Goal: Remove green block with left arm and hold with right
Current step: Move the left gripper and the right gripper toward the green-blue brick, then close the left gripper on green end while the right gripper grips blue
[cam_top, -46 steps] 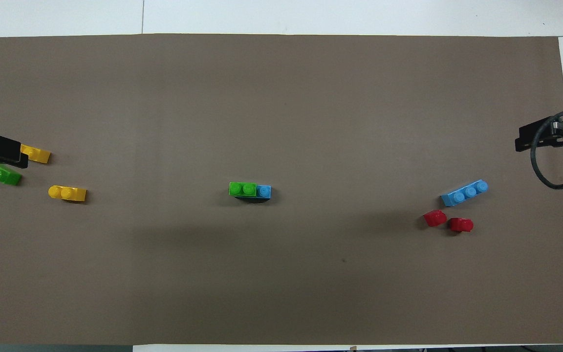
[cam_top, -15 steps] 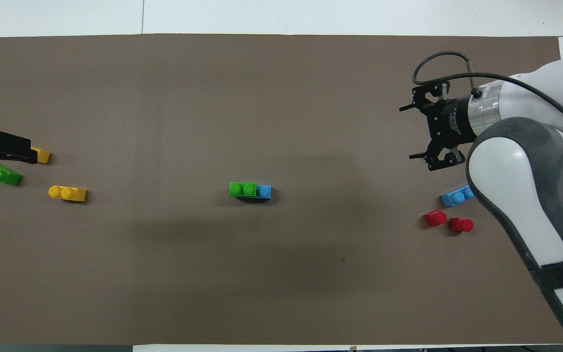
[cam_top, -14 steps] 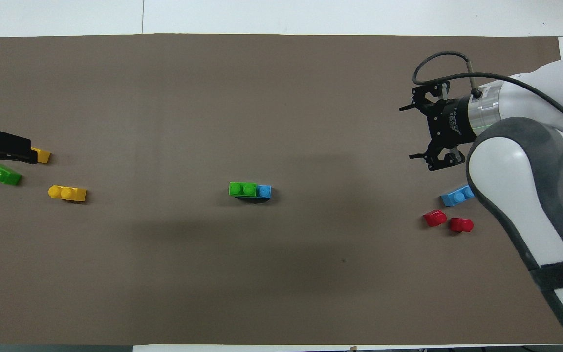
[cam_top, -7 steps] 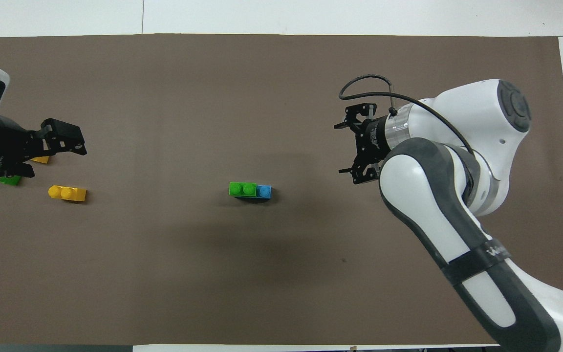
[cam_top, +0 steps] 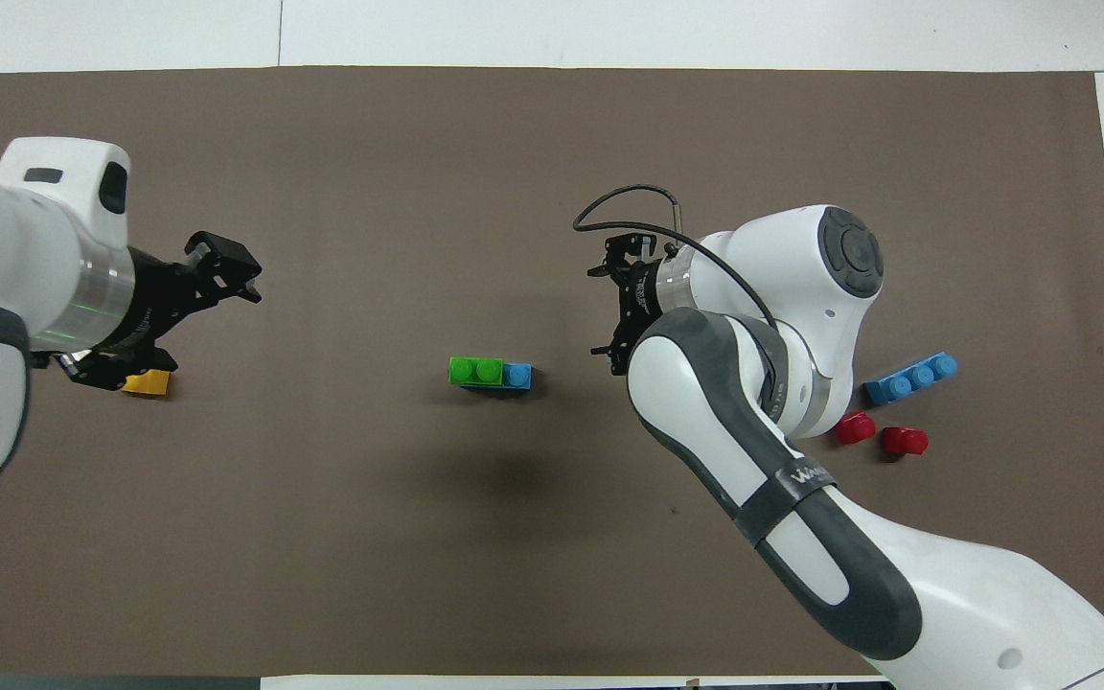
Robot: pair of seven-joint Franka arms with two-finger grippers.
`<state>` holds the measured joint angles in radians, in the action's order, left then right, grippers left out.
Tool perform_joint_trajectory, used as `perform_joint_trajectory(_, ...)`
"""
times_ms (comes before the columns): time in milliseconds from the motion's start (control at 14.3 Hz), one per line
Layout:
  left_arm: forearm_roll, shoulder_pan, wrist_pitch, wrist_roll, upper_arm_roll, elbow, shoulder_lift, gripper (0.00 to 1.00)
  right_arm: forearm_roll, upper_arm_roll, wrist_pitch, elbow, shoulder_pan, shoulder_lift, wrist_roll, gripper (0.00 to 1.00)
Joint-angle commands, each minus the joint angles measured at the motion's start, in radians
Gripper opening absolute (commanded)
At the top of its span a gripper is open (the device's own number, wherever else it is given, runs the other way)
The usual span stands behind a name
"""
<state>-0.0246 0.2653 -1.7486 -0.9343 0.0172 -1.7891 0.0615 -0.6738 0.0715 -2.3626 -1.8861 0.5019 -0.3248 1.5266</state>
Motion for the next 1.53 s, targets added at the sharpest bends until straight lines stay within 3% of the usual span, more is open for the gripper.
perform_joint_trajectory(0, -0.001, 0.064, -0.109, -0.203, -0.013, -0.104, 0.034, 1.00, -0.062, 0.002, -0.099, -0.020, 0.055, -0.033, 0.012, 0.97)
perform_joint_trajectory(419, -0.001, 0.153, -0.239, -0.736, -0.013, -0.180, -0.002, 1.00, -0.131, 0.002, -0.173, -0.050, 0.145, -0.054, 0.018, 0.97)
perform_joint_trajectory(1047, -0.003, 0.270, -0.393, -1.020, -0.013, -0.234, -0.088, 1.00, -0.147, 0.002, -0.222, -0.085, 0.191, -0.049, 0.056, 0.97)
perform_joint_trajectory(1465, -0.003, 0.321, -0.493, -1.104, -0.013, -0.282, -0.138, 1.00, -0.148, 0.002, -0.276, -0.097, 0.205, -0.077, 0.052, 0.97)
